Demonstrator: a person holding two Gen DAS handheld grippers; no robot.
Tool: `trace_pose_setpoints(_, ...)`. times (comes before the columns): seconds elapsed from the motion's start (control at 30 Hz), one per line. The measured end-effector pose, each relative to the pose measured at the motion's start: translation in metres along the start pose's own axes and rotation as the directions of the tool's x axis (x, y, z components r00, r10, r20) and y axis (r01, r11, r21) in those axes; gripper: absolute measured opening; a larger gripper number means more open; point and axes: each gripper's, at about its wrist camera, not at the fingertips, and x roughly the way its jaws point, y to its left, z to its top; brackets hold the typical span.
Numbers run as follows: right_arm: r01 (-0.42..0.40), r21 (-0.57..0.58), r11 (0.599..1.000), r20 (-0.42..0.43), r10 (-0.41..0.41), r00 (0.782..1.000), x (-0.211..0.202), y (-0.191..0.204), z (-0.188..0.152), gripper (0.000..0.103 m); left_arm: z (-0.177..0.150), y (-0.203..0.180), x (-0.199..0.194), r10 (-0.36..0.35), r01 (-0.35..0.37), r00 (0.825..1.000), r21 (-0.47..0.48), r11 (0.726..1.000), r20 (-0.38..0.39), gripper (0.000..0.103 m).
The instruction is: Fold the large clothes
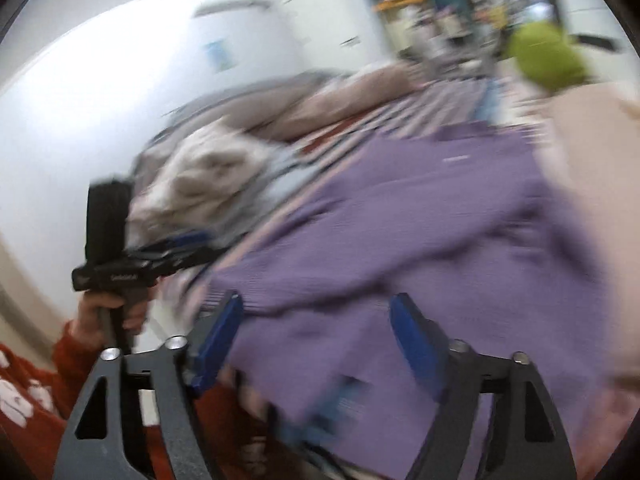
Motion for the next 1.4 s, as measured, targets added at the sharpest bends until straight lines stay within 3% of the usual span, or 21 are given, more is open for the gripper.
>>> trace_pose_setpoints(0.1, 0.149, 0.078, 0.986, 0.01, -0.15, 0.989, -0.039, -0.044, -0.02, 0.078, -0.01, 0.008, 0.013, 0.004, -0.004, 0.999, -0.017, 1.0, -0.036, 0.092)
trace_pose_setpoints(0.23, 0.242, 0.176, 0.954, -0.064, -0.234, 0.97, -0.055, -0.092, -0.05, 0.078, -0.024, 0.018, 0.035, -0.019, 0.014, 0.994, -0.046, 0.999, -0.106, 0.091)
trace_pose_setpoints(0.4, 0.137, 0.297, 0.945, -0.104, -0.111, 0.988, -0.04, -0.121, -0.077, 0.073, -0.035, 0.02, 0.055, -0.081, 0.066, 0.986, -0.106, 0.992, -0.149, 0.075)
trace_pose_setpoints(0.43, 0.122, 0.298, 0.947, -0.101, -0.096, 0.99, -0.037, -0.12, -0.077, 0.065, -0.034, 0.02, 0.057, -0.086, 0.069, 0.985, -0.113, 0.991, -0.15, 0.074)
trace_pose_setpoints(0.57, 0.054, 0.288, 0.956, -0.11, -0.023, 0.994, -0.017, -0.111, -0.073, 0.039, -0.033, 0.019, 0.062, -0.108, 0.088, 0.981, -0.13, 0.988, -0.16, 0.052)
trace_pose_setpoints(0.6, 0.048, 0.282, 0.958, -0.118, -0.015, 0.993, -0.008, -0.105, -0.071, 0.036, -0.033, 0.018, 0.063, -0.117, 0.096, 0.979, -0.132, 0.987, -0.164, 0.045)
trace_pose_setpoints(0.67, 0.067, 0.265, 0.962, -0.129, -0.034, 0.991, 0.001, -0.099, -0.069, 0.02, -0.033, 0.015, 0.066, -0.139, 0.115, 0.975, -0.14, 0.983, -0.176, 0.035)
trace_pose_setpoints(0.7, 0.064, 0.268, 0.961, -0.124, -0.032, 0.992, 0.004, -0.095, -0.068, 0.019, -0.032, 0.013, 0.067, -0.156, 0.13, 0.971, -0.145, 0.981, -0.18, 0.026)
trace_pose_setpoints(0.77, 0.049, 0.28, 0.959, -0.104, -0.02, 0.994, 0.004, -0.092, -0.067, 0.015, -0.031, 0.01, 0.065, -0.16, 0.136, 0.971, -0.139, 0.981, -0.178, 0.021)
trace_pose_setpoints(1.13, 0.032, 0.271, 0.962, 0.024, -0.04, 0.999, -0.026, -0.064, -0.044, 0.01, -0.013, -0.003, 0.023, -0.151, 0.146, 0.986, -0.066, 0.987, -0.072, 0.018)
trace_pose_setpoints(1.4, 0.007, 0.215, 0.977, 0.125, -0.035, 0.992, -0.049, -0.033, -0.014, 0.008, 0.017, -0.019, -0.022, -0.204, 0.206, 0.976, -0.019, 0.978, 0.07, 0.017)
